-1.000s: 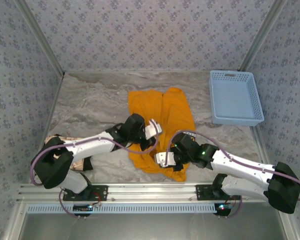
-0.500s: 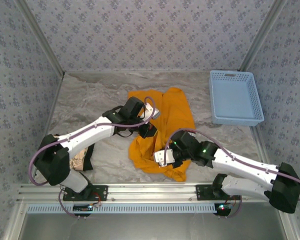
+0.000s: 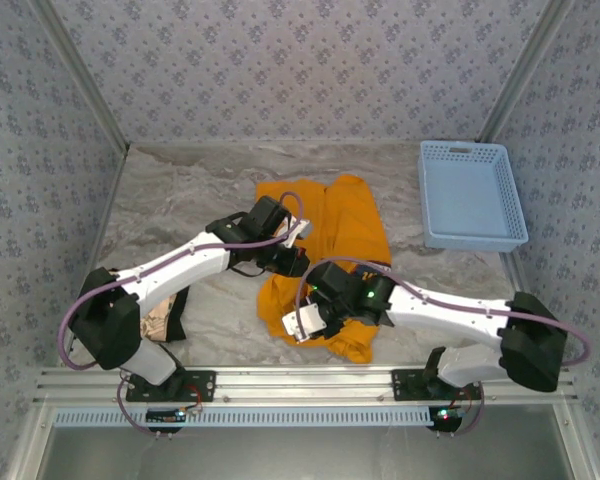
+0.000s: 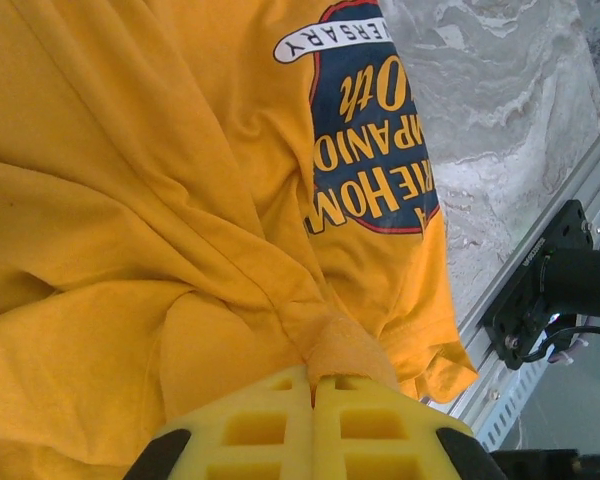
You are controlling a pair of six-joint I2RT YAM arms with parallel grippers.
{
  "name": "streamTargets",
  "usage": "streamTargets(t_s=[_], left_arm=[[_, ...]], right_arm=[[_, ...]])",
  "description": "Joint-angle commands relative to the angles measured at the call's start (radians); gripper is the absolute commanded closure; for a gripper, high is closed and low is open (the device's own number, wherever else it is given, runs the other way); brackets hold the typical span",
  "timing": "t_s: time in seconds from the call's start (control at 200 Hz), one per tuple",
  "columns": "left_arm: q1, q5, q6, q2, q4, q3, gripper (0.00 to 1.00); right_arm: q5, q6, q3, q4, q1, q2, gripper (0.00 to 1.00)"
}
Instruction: Fold the inside-out t-shirt
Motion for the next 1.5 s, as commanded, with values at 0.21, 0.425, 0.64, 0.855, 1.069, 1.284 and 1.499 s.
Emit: streamTargets(t_s=[0.21,0.425,0.64,0.855,1.069,1.284,1.499], left_arm=[[-0.002,0.005,-0.025,-0.006,0.012,0.004,0.98],[-0.001,0.005,-0.010,0.005,0.021,0.003,0.97],[-0.001,0.000,0.009,0.038,0.040,0.005,0.97],[0.002,-0.037,0.037,0.074,0.029,0.061,0.96],[0.068,-0.110,0.031,0.073,0.008,0.115,0.98],[0.123,-0.121,0.036,0.049,-0.019,0.153,0.99],[0.125,-0.137,0.044,0.026,-0.074,0.175,1.00]], right_arm=[[0.308,-0.169,0.152,-0.359,0.045,0.073,0.83],[0.344,-0.232,0.143,-0.373,0.065,0.062,1.00],[0.145,-0.190,0.110,-0.201,0.021,-0.095,1.00],[-0.161,-0.056,0.083,-0.072,-0.154,-0.208,1.00],[-0.297,-0.039,0.057,-0.057,-0.203,-0.216,1.00],[-0.261,-0.099,0.078,-0.202,-0.134,-0.131,0.93],[-0.170,-0.142,0.100,-0.305,-0.107,-0.063,0.88]])
